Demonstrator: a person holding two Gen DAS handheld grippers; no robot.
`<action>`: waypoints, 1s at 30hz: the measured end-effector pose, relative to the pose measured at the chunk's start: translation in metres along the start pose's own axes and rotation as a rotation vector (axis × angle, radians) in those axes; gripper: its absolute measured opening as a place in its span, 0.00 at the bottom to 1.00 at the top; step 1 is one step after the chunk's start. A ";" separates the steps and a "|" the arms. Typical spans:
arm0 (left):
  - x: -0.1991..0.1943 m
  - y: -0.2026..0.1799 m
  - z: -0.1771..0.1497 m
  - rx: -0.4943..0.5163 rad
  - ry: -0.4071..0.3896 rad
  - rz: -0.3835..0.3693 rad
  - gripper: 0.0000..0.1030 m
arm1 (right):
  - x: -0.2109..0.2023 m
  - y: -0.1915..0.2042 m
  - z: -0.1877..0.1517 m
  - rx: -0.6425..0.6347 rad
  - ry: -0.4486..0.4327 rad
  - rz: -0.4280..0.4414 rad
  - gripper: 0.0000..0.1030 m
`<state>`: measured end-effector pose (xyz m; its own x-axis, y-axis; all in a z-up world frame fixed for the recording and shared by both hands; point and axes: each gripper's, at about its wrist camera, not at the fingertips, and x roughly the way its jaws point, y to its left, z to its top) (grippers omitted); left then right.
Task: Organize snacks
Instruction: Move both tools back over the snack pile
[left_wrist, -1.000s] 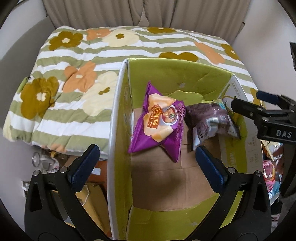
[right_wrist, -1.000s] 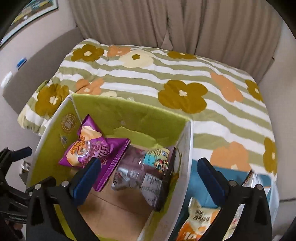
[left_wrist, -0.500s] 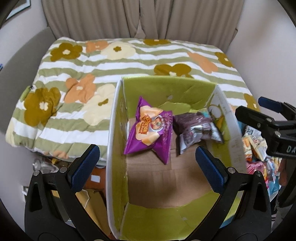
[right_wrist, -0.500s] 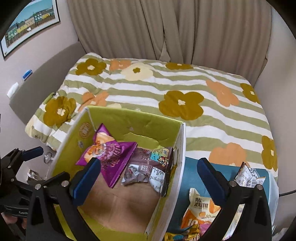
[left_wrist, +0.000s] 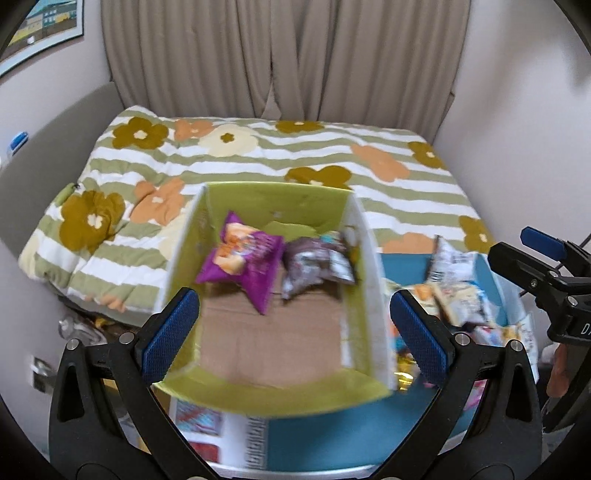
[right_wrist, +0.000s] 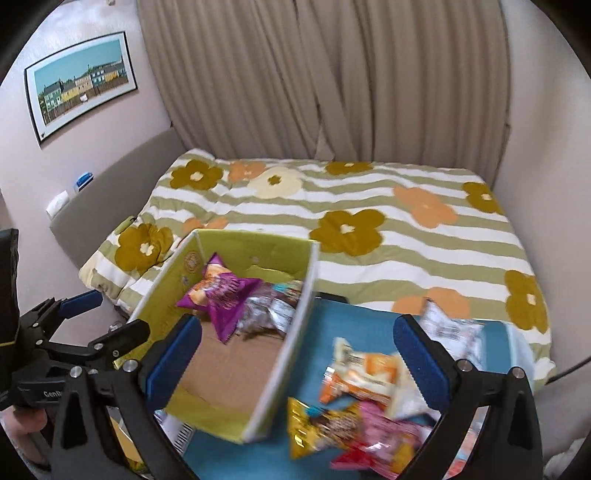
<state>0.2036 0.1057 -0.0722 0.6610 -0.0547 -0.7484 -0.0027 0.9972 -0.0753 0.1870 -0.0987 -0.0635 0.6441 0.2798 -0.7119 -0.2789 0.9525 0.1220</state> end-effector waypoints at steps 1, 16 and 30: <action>-0.004 -0.010 -0.006 -0.003 -0.003 -0.003 0.99 | -0.008 -0.007 -0.004 -0.001 -0.006 -0.006 1.00; -0.035 -0.153 -0.087 0.011 0.032 -0.064 0.99 | -0.110 -0.125 -0.092 0.065 -0.038 -0.053 1.00; 0.069 -0.216 -0.113 0.042 0.233 -0.138 0.99 | -0.081 -0.184 -0.163 0.050 0.059 -0.025 1.00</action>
<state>0.1647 -0.1197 -0.1817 0.4626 -0.1959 -0.8647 0.1098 0.9804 -0.1634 0.0696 -0.3162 -0.1412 0.6072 0.2493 -0.7544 -0.2264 0.9644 0.1364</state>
